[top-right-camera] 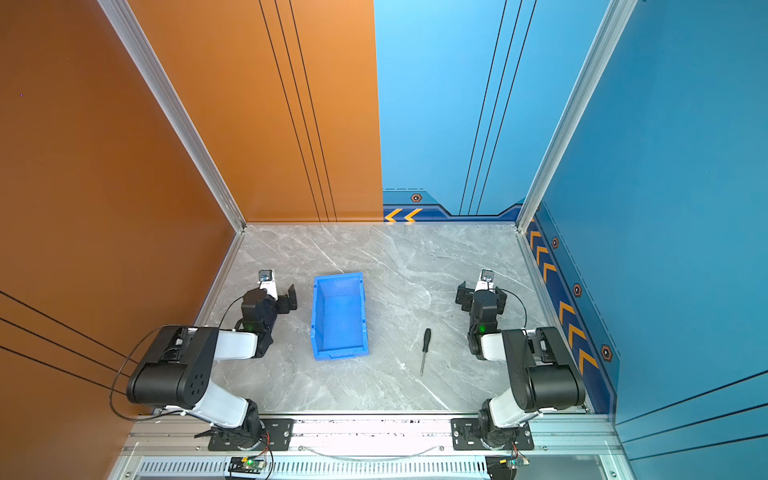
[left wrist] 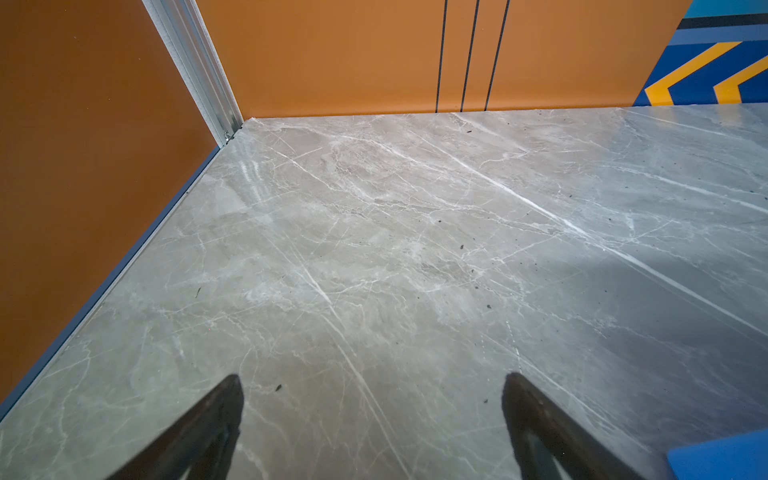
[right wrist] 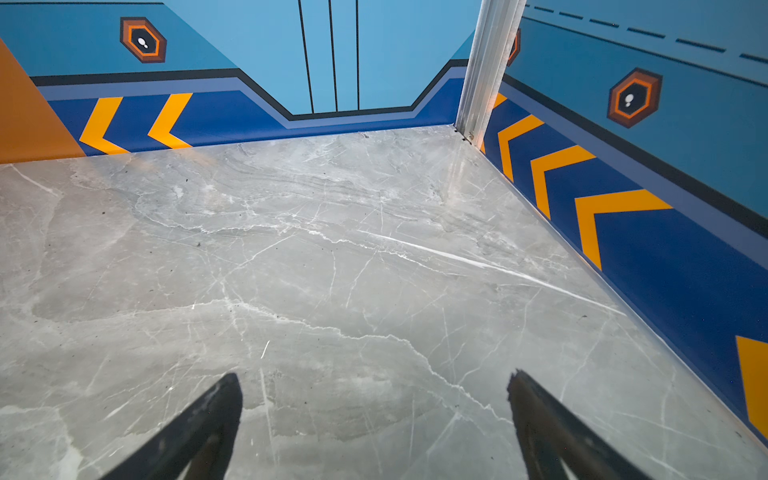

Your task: Put the screwdriver in the bin

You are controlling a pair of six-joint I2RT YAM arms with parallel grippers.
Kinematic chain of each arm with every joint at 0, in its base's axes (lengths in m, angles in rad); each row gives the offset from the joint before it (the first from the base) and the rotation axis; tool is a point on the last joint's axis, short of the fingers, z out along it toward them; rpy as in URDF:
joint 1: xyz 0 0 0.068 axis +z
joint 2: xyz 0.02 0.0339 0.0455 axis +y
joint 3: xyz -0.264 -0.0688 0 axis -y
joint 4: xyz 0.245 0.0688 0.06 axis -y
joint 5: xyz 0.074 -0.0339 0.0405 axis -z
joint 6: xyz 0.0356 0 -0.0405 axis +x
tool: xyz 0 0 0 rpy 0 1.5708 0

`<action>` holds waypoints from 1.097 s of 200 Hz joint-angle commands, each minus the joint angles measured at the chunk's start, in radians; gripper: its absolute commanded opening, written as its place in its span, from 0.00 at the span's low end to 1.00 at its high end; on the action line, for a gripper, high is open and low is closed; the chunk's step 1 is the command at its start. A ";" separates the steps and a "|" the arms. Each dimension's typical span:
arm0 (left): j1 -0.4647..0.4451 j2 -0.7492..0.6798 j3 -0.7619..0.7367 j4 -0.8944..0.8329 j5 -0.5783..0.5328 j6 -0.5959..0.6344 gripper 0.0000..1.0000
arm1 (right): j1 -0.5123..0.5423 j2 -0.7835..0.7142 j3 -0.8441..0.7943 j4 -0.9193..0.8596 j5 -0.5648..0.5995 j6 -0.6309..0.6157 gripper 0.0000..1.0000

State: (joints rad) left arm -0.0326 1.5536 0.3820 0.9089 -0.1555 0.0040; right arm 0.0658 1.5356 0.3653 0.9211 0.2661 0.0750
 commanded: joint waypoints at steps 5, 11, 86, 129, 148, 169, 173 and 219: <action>-0.003 0.007 0.001 0.002 0.010 0.011 0.98 | 0.004 0.014 -0.010 0.028 0.019 -0.010 1.00; -0.003 0.008 0.000 0.003 0.010 0.011 0.98 | 0.005 0.014 -0.011 0.028 0.019 -0.010 1.00; -0.003 0.007 0.001 0.003 0.010 0.011 0.98 | 0.005 0.012 -0.011 0.028 0.019 -0.010 1.00; -0.003 0.007 0.000 0.002 0.011 0.011 0.98 | -0.010 0.012 -0.005 0.015 -0.007 -0.002 1.00; -0.001 0.009 0.002 0.003 0.010 0.011 0.98 | -0.009 0.012 -0.006 0.015 -0.006 -0.002 1.00; -0.001 0.007 0.002 0.002 0.011 0.011 0.98 | -0.009 0.012 -0.005 0.016 -0.006 -0.001 1.00; -0.001 0.007 0.001 0.002 0.011 0.011 0.98 | -0.009 0.012 -0.005 0.016 -0.005 -0.001 1.00; -0.003 -0.034 -0.011 0.000 -0.027 0.001 0.98 | 0.037 -0.009 -0.023 0.046 0.122 -0.015 1.00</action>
State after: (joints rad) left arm -0.0322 1.5528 0.3820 0.9085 -0.1566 0.0036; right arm 0.0803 1.5356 0.3653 0.9211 0.3027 0.0750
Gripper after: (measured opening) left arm 0.978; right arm 0.998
